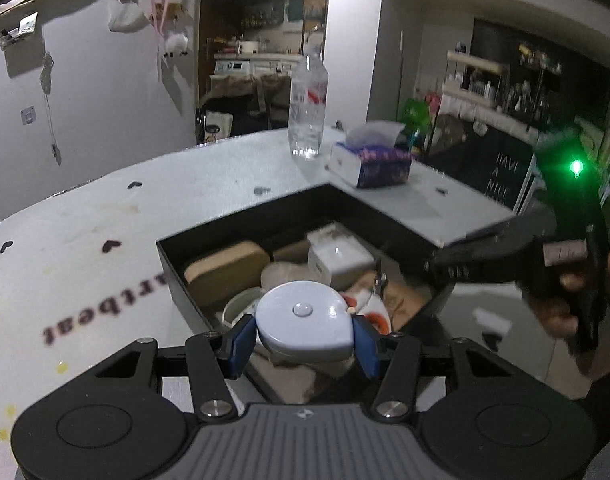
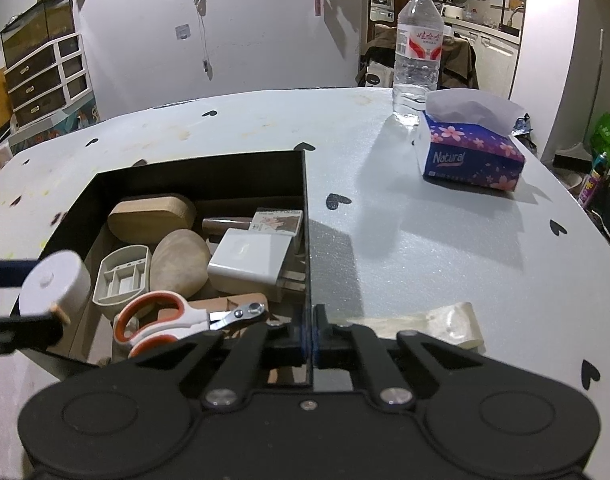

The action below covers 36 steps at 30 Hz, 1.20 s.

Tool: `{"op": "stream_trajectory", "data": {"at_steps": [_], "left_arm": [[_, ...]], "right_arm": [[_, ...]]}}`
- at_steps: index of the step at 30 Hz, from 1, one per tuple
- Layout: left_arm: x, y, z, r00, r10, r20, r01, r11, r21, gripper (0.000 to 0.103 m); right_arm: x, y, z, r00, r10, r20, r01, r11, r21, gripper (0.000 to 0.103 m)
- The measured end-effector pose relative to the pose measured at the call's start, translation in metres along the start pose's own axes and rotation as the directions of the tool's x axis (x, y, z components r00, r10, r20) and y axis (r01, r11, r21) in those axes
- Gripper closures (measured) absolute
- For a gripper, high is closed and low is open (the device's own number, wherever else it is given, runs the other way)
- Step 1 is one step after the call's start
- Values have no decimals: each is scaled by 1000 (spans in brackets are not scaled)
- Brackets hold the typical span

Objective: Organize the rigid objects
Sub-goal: 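Carry the white tape measure into the black box and release it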

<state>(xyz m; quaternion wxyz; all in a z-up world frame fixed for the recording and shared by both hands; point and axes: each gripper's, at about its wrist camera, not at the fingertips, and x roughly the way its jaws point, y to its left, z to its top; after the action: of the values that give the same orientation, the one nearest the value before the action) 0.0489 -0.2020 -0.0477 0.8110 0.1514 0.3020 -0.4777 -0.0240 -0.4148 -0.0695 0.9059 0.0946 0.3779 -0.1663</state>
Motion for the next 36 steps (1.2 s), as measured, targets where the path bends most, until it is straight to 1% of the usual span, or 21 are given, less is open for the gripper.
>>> {"op": "stream_trajectory", "data": {"at_steps": [2,7,16,22,23,25,27,36], "left_arm": [[0,-2,-3,1000,20,-7,-20,1000,12,50],[-4,-5,-3,999,41,-11,-40,998,40,50],[-5,-1,3,999,15,-48,-13,999,29,50],[-6,-3,5,998,20,-59,-19,1000,17,49],[-7,-3,5,998,19,-60,-18,1000,12,49],[-8,-2,5,998,6,-59,-6,1000,2,43],[-9,-3,5,998,6,-56,-5,1000,3,41],[-8,-3,5,998,15,-58,-15,1000,-8,39]], "right_arm": [[0,0,0,1000,2,1,-2,1000,2,100],[0,-1,0,1000,3,1,-3,1000,3,99],[0,-1,0,1000,3,1,-3,1000,3,99],[0,-1,0,1000,3,1,-3,1000,3,99],[0,-1,0,1000,3,1,-3,1000,2,99],[0,0,0,1000,4,1,-4,1000,1,98],[-1,-1,0,1000,6,1,-6,1000,3,98],[0,0,0,1000,5,0,-5,1000,3,98]]}}
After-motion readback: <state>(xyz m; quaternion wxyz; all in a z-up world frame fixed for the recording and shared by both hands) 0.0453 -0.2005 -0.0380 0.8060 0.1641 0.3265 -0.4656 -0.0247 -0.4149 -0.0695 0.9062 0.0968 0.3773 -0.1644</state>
